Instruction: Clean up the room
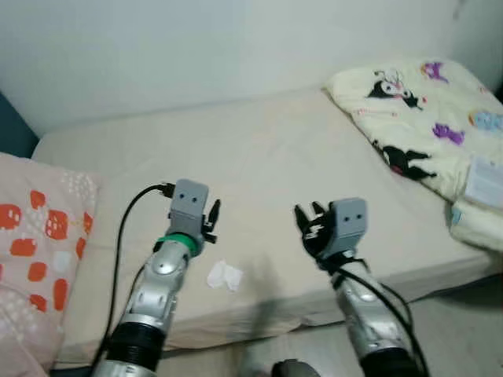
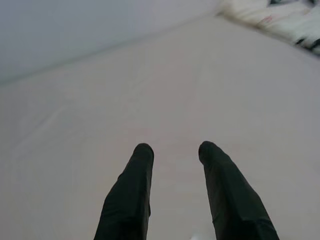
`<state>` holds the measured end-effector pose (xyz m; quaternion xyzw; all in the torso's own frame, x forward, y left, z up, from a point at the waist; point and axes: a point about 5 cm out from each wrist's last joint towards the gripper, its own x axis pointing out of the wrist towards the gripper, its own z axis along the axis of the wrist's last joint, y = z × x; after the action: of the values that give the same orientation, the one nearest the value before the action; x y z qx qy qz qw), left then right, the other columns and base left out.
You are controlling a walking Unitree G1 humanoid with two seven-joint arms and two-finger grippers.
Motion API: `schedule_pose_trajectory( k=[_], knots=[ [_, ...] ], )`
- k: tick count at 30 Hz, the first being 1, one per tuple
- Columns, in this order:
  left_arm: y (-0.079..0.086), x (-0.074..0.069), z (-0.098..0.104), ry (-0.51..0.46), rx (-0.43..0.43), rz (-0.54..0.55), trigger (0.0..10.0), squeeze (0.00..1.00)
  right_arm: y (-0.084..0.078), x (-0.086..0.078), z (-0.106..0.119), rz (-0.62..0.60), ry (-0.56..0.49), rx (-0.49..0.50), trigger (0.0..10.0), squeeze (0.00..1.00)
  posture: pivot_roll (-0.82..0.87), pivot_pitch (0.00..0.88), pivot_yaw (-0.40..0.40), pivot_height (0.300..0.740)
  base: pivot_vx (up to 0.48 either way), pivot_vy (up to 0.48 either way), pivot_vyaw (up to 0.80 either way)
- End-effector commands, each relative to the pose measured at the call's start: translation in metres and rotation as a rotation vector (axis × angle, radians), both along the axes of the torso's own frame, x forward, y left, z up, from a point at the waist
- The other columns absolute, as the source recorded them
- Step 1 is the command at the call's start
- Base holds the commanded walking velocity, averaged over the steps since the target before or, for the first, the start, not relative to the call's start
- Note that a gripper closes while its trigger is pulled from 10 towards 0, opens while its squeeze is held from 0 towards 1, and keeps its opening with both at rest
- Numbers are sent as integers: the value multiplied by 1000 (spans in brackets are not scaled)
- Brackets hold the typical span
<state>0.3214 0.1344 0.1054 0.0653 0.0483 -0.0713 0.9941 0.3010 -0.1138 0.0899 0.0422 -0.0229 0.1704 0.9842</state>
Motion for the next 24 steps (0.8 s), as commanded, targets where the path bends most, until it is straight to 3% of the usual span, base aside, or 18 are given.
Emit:
schedule_pose_trajectory(
  k=[1,5,9,16,24],
  knots=[
    [6,-5,-14,54,12,21,10000,0,5,-4,-8,35,42,-1,10000,0,-136,0,105,740,0,0,0],
    [35,-24,-54,181,102,110,10000,0,16,-10,-18,75,65,-21,10000,0,-138,0,99,740,0,0,0],
    [52,-36,-72,255,84,199,10000,0,14,-11,-21,63,70,-36,10000,0,-137,0,97,740,0,0,0],
    [55,-37,-74,261,64,226,10000,0,6,-8,-20,11,54,-68,10000,0,-125,0,84,740,0,0,0],
    [52,-31,-67,227,32,227,10000,0,4,-7,-17,-1,45,-50,10000,0,-123,3,88,705,0,0,0]
  ],
)
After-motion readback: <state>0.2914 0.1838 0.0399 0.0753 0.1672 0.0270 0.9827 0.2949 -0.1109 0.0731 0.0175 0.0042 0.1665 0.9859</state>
